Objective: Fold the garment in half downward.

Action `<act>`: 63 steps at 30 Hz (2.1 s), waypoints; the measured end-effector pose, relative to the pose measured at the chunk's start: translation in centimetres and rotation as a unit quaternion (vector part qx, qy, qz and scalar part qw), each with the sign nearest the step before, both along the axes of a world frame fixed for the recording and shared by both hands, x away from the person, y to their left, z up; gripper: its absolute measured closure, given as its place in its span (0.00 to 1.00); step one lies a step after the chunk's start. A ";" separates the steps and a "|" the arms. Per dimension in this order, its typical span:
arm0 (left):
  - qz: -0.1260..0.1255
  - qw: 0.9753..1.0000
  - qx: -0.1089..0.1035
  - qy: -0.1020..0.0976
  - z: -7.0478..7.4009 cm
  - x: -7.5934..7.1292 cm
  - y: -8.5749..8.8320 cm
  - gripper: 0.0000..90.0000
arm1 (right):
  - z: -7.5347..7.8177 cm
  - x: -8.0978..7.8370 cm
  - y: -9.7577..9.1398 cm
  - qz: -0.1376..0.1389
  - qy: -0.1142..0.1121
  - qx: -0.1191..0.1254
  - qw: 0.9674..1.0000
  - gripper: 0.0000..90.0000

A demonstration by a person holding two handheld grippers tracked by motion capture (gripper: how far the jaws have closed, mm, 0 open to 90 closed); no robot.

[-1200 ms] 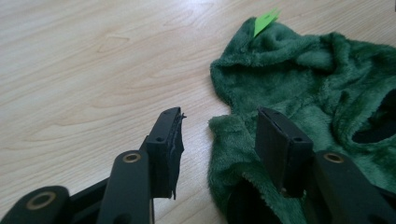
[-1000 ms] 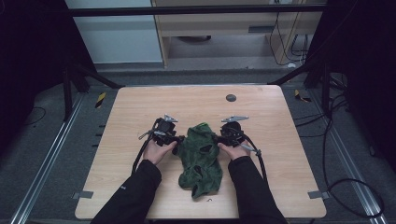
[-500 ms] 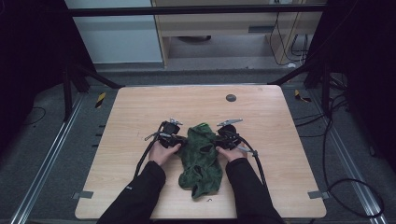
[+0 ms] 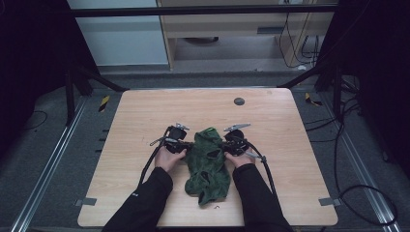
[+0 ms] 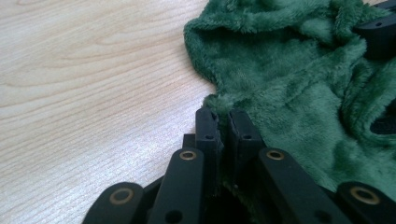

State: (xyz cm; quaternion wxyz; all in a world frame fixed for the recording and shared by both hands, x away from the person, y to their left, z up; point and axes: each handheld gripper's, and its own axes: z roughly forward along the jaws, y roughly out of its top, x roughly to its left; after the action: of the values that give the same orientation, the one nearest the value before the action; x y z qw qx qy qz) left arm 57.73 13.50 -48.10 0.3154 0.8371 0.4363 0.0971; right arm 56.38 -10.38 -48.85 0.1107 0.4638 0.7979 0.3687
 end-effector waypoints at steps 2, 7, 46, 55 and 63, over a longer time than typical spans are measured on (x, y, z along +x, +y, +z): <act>0.000 1.000 -0.003 -0.008 0.3 -0.2 0.1 0.94 | 0.2 -0.1 0.0 0.000 0.000 0.003 1.000 0.93; -0.001 0.999 -0.023 -0.034 2.1 -0.6 0.3 0.94 | 1.0 -0.2 -0.2 0.003 -0.014 0.013 1.000 0.93; -0.073 0.988 -0.035 -0.131 8.0 -10.5 1.6 0.94 | 6.2 -7.9 -1.2 0.123 -0.115 0.057 0.984 0.93; -0.088 0.990 -0.034 -0.107 6.3 -12.6 2.3 0.94 | 4.9 -10.1 -1.6 0.150 -0.110 0.059 0.981 0.92; -0.111 0.990 -0.032 -0.081 4.5 -14.3 2.0 0.94 | 2.9 -11.8 -2.3 0.145 -0.082 0.065 0.984 0.89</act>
State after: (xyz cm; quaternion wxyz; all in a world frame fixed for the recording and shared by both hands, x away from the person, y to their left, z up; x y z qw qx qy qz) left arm 43.47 15.50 -43.63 0.3855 0.8592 0.3161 0.1152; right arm 44.56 -12.71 -45.91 0.0909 0.3178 0.8193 0.4684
